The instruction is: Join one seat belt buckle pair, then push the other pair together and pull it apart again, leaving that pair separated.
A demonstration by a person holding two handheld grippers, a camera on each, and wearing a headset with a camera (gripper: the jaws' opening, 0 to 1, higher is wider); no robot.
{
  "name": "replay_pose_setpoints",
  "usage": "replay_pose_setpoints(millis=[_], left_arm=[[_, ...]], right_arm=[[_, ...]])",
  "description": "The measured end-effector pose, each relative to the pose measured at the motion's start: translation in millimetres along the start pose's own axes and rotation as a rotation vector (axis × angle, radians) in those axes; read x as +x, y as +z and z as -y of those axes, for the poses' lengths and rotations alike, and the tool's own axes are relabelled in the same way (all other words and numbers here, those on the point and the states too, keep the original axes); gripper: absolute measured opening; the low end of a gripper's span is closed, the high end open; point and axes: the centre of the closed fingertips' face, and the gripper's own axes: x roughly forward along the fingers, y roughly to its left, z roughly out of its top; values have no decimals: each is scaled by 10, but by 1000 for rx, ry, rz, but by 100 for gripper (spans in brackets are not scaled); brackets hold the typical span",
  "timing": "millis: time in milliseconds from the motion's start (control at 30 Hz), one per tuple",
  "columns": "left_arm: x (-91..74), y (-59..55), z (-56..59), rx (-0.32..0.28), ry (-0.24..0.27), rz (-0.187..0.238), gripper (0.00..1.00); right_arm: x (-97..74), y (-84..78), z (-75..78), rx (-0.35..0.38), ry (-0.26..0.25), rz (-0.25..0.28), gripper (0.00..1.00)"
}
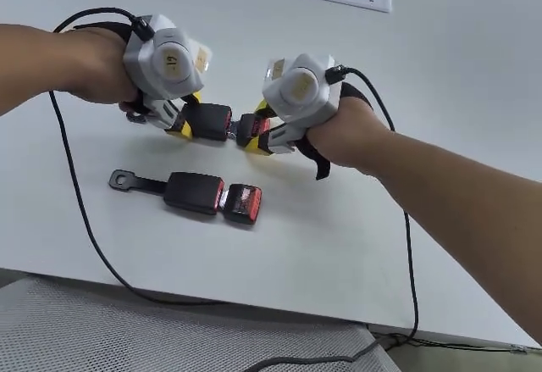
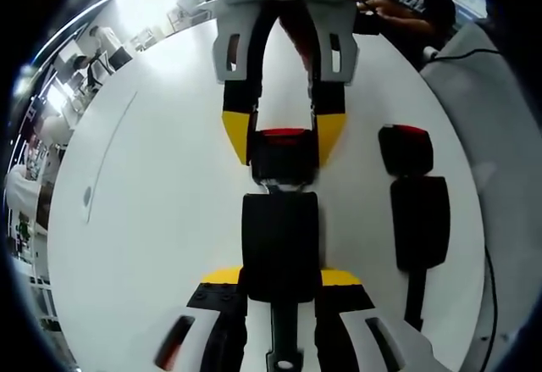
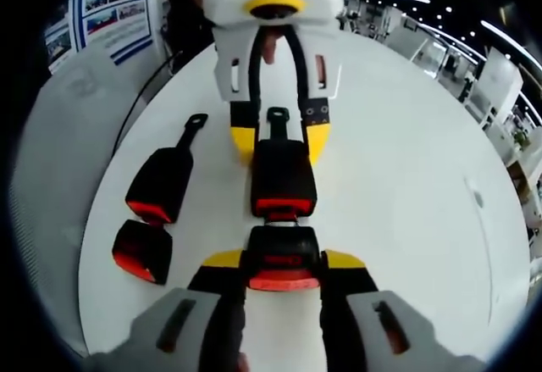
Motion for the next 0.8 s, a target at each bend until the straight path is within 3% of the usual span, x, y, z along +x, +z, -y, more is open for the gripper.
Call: replay_pose_setpoints(millis=[800], left_arm=[[6,-3,4,4,-18,-29,30]], right_arm=[[21,5,18,1,1,-8,32]])
